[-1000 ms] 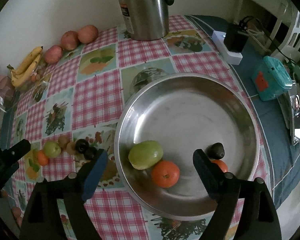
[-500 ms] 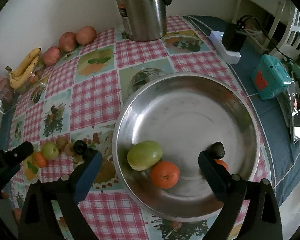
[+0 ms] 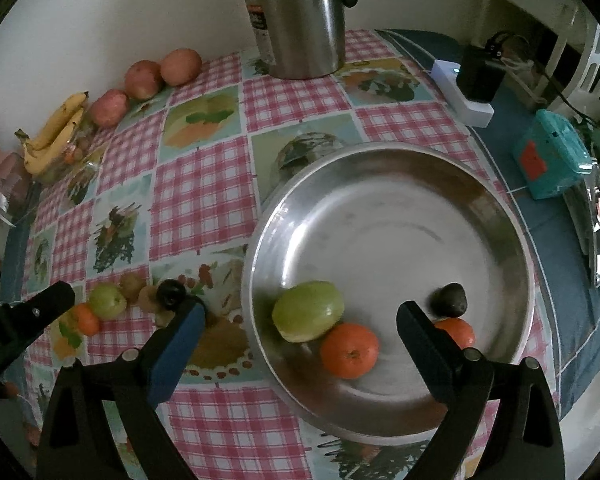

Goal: Organize fruits
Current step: 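Lower the right tool onto a dark plum while the left tool approaches an orange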

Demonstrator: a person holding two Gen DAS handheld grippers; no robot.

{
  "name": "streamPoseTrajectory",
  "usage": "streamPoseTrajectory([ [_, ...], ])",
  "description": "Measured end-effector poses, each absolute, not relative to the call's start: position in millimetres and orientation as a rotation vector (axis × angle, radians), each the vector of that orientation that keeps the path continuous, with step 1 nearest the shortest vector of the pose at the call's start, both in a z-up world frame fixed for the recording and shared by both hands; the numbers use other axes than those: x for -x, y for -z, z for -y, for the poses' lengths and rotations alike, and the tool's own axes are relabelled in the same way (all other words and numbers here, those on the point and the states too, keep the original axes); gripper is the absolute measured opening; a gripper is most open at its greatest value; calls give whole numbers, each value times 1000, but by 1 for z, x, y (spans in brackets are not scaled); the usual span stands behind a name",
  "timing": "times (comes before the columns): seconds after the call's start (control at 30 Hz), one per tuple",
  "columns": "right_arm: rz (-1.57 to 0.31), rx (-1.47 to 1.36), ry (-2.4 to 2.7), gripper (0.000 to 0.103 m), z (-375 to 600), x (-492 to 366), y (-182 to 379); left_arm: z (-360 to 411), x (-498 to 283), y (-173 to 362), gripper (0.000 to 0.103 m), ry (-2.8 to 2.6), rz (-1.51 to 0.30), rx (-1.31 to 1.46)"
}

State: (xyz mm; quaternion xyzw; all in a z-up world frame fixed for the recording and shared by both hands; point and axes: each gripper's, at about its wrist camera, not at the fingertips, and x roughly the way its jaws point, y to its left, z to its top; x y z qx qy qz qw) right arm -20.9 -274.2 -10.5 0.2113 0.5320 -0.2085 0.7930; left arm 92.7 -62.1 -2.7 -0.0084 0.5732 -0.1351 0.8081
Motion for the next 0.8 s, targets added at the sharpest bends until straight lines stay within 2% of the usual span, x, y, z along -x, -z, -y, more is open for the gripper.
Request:
streamPoseTrajectory([
  [0.43,-1076,-421,385,97,241,-5,-1,32,-109,0,103,223,-1209,35],
  [0.8,-1119,-369,299,97,208,-28,10,-5,-122,3,103,166,-1218,118],
])
